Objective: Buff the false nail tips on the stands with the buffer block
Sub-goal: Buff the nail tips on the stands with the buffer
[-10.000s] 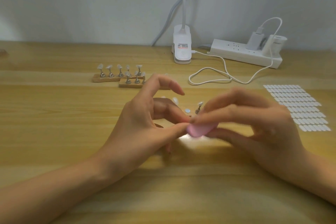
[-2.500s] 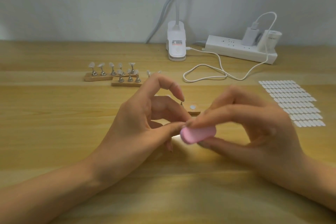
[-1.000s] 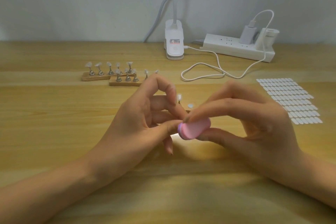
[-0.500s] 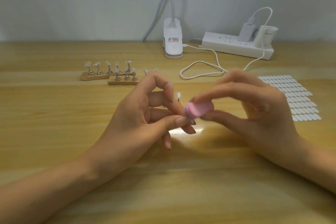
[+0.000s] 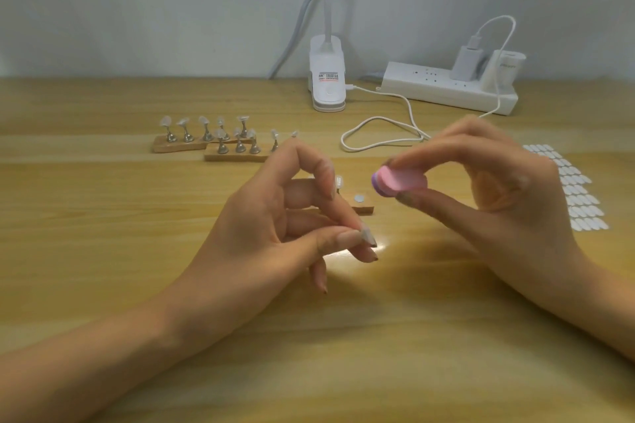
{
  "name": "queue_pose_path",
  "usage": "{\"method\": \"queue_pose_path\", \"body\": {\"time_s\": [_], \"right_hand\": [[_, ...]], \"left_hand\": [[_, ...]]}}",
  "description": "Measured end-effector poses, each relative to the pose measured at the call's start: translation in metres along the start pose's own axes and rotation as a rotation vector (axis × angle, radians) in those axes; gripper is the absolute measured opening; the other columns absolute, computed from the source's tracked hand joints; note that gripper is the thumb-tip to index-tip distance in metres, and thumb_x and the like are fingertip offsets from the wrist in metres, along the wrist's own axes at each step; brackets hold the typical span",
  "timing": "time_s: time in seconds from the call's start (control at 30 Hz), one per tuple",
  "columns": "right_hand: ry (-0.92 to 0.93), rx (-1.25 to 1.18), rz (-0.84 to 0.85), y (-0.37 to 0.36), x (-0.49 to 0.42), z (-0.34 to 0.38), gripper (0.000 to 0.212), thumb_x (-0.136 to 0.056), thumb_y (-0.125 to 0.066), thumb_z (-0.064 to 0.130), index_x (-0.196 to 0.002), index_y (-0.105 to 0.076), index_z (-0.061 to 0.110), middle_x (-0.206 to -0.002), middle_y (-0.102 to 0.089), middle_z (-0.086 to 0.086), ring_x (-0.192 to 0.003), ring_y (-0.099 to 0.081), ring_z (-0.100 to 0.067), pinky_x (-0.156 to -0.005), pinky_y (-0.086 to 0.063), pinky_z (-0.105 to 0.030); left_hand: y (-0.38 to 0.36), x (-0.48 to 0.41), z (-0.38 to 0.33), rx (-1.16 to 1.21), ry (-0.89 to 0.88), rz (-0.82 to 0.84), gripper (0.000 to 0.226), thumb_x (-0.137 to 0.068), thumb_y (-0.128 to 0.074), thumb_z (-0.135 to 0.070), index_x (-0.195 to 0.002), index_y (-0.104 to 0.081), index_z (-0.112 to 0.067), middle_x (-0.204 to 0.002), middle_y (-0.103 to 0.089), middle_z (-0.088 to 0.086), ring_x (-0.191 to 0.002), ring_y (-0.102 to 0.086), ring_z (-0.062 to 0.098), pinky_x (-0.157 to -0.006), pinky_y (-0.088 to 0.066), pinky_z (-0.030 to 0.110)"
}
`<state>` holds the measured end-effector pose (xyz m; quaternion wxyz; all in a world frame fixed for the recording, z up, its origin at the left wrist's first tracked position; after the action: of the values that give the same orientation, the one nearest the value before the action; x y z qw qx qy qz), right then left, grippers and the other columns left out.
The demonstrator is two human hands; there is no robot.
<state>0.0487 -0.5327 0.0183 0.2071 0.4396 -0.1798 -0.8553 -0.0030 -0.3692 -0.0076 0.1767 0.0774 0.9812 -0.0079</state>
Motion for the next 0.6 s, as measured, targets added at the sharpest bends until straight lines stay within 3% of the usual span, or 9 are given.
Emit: {"method": "queue_pose_path", "body": {"time_s": [0.23, 0.6], "right_hand": [[0.087, 0.047, 0.068, -0.009, 0.005, 0.014, 0.022, -0.086, -0.074, 0.023, -0.108, -0.069, 0.024, -0.093, -0.062, -0.005, -0.087, -0.066, -0.019, -0.077, -0.052, -0.036], [0.093, 0.023, 0.085, -0.01, 0.004, 0.016, 0.02, -0.088, -0.072, 0.02, -0.108, -0.069, 0.021, -0.101, -0.064, -0.001, -0.093, -0.066, -0.019, -0.084, -0.051, -0.028]], "left_hand": [[0.0, 0.0, -0.001, -0.004, 0.019, -0.015, 0.035, -0.085, -0.077, -0.014, -0.089, -0.043, -0.026, -0.079, -0.071, 0.007, -0.075, -0.076, 0.029, -0.043, -0.046, 0.021], [0.001, 0.001, -0.004, -0.049, -0.016, -0.05, 0.04, -0.084, -0.077, -0.01, -0.087, -0.042, -0.027, -0.081, -0.071, 0.01, -0.072, -0.075, 0.029, -0.042, -0.046, 0.023]]}}
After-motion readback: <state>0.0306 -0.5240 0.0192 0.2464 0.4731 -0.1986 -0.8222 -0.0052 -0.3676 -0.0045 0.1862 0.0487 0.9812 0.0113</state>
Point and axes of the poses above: each hand's wrist, its own x-axis away from the middle knuckle, its own y-axis out of the back of the hand, z = x × y, the point moved 7 cm from there along -x, towards the middle knuckle
